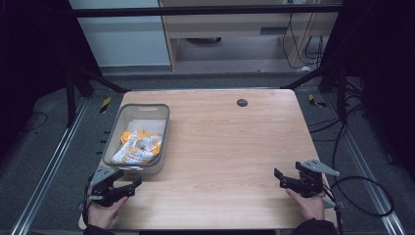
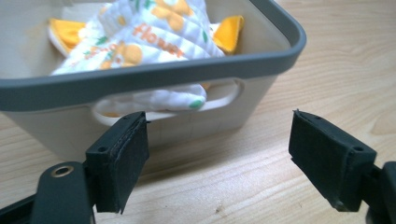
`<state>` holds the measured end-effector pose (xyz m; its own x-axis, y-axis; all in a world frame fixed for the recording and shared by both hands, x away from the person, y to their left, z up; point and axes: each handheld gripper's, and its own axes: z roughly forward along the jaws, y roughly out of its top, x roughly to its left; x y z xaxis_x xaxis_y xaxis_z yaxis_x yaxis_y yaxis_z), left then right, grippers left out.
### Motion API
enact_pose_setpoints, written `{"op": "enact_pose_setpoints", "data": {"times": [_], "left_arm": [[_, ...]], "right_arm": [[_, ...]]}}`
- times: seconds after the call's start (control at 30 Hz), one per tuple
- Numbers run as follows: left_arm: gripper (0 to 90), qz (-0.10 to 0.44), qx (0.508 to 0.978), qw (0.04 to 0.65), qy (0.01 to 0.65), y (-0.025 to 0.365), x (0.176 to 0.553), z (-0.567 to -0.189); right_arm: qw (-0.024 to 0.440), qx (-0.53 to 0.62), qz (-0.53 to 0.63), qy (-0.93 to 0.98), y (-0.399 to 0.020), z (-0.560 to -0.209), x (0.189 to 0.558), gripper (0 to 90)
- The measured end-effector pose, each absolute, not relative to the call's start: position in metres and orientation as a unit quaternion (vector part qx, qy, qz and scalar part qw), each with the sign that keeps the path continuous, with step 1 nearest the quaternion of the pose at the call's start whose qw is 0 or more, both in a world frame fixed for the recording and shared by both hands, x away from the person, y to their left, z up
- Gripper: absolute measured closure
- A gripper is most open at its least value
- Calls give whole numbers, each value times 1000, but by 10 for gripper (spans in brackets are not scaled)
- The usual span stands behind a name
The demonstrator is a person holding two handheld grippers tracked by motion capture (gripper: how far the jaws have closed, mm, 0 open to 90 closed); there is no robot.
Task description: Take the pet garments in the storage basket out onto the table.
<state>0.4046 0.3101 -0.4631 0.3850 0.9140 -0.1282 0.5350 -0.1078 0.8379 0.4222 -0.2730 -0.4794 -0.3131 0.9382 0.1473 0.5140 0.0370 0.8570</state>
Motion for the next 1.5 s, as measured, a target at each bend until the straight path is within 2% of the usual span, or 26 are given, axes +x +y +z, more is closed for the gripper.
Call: {"op": "enact_pose_setpoints", "data": {"times": [0.53, 1.5], "left_arm": [[211, 242, 683, 457, 516, 312, 397, -444], [198, 271, 691, 467, 481, 305, 413, -401]], "right_arm": [[256, 516, 424, 699, -263, -481, 424, 101], [269, 514, 417, 699, -260, -482, 423, 99]]}}
